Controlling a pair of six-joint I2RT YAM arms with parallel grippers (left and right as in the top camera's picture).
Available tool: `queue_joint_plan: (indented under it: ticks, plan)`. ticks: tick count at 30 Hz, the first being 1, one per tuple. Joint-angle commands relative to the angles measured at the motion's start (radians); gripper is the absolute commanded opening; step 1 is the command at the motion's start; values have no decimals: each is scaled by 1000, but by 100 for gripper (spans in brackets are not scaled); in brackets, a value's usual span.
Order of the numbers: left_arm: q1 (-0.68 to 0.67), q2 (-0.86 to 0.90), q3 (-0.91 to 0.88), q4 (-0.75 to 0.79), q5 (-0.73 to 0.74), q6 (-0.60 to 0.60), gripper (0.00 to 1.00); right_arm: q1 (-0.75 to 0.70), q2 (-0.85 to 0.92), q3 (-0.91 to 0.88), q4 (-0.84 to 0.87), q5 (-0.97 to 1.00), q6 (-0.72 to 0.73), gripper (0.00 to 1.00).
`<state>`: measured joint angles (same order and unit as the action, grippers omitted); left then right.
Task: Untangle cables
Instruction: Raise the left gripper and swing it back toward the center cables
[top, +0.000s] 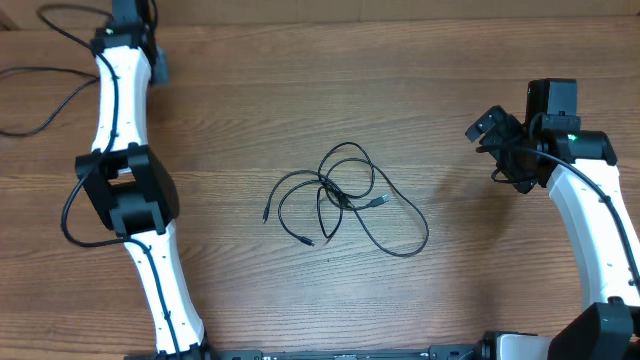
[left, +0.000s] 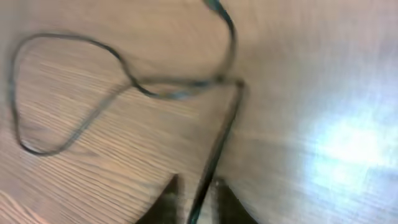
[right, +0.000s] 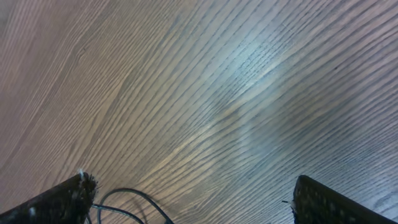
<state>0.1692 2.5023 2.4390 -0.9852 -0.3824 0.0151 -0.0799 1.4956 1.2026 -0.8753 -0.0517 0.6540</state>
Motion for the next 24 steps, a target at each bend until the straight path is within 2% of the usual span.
queue_joint_plan:
  ticks: [1,2,4,9,17,20,22,24]
  plan:
    - [26,-10,46,-4,28,-87,49,-6,-14,1,5,9,-1,100]
    - [28,-10,45,-10,78,-87,61,-6,-14,1,5,9,-1,100]
    - [29,-10,44,-24,155,-94,98,-6,-14,1,5,9,-1,100]
    - [23,-13,52,-71,380,-135,99,-6,-14,1,5,9,-1,100]
    - [24,-56,223,-225,662,-443,99,-6,-14,1,5,9,-1,100]
    - [23,-93,258,-233,879,-457,99,-6,-14,1,5,9,-1,100]
    - [2,-113,261,-241,1103,-452,99,-6,-14,1,5,9,-1,100]
    - [-22,-113,260,-280,1208,-414,100,-6,-14,1,5,9,-1,100]
